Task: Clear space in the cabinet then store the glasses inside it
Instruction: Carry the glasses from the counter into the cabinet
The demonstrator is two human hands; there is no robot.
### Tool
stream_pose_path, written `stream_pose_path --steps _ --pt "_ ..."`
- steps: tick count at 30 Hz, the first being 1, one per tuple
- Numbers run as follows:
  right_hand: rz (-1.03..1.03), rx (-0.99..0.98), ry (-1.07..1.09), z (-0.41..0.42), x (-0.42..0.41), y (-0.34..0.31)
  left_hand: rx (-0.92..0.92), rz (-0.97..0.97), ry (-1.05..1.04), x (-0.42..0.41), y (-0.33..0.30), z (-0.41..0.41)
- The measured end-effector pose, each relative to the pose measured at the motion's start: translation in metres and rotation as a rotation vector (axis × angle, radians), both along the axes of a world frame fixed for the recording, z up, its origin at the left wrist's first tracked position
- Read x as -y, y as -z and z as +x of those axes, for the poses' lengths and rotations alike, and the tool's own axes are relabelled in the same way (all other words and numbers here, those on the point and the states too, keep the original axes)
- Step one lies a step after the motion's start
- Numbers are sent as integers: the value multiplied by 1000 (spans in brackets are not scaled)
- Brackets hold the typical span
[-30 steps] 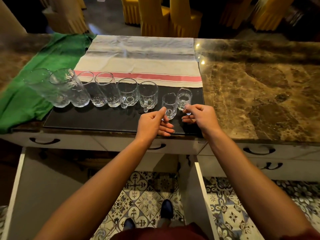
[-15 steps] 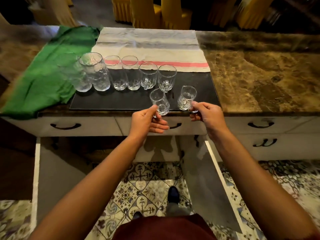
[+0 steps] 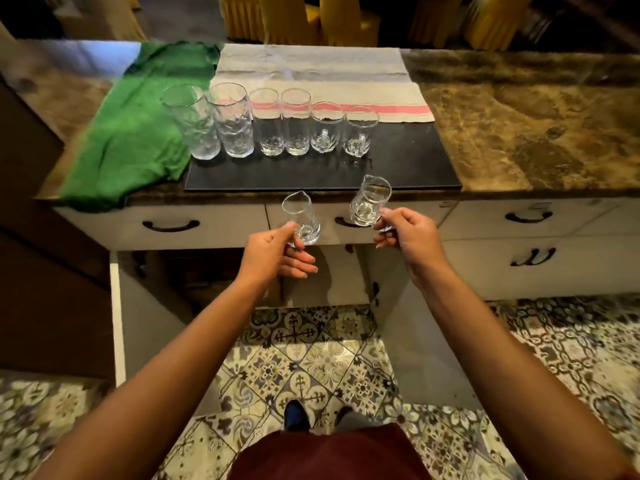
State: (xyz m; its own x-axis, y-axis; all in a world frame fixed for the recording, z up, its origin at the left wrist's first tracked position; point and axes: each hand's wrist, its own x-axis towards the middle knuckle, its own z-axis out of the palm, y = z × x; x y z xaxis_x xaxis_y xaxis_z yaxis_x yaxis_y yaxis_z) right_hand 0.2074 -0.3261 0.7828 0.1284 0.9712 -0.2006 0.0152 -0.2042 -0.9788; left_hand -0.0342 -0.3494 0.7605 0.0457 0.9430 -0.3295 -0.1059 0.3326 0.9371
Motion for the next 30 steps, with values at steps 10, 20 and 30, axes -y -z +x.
stream_pose_path --steps 10,20,30 --pt "-81 -101 -59 -3 33 43 -131 17 -125 49 23 -13" --pt "-126 -135 -119 21 79 94 -221 25 -138 92 76 11" --pt "-220 -173 -122 13 71 158 -159 -89 -114 81 154 13"
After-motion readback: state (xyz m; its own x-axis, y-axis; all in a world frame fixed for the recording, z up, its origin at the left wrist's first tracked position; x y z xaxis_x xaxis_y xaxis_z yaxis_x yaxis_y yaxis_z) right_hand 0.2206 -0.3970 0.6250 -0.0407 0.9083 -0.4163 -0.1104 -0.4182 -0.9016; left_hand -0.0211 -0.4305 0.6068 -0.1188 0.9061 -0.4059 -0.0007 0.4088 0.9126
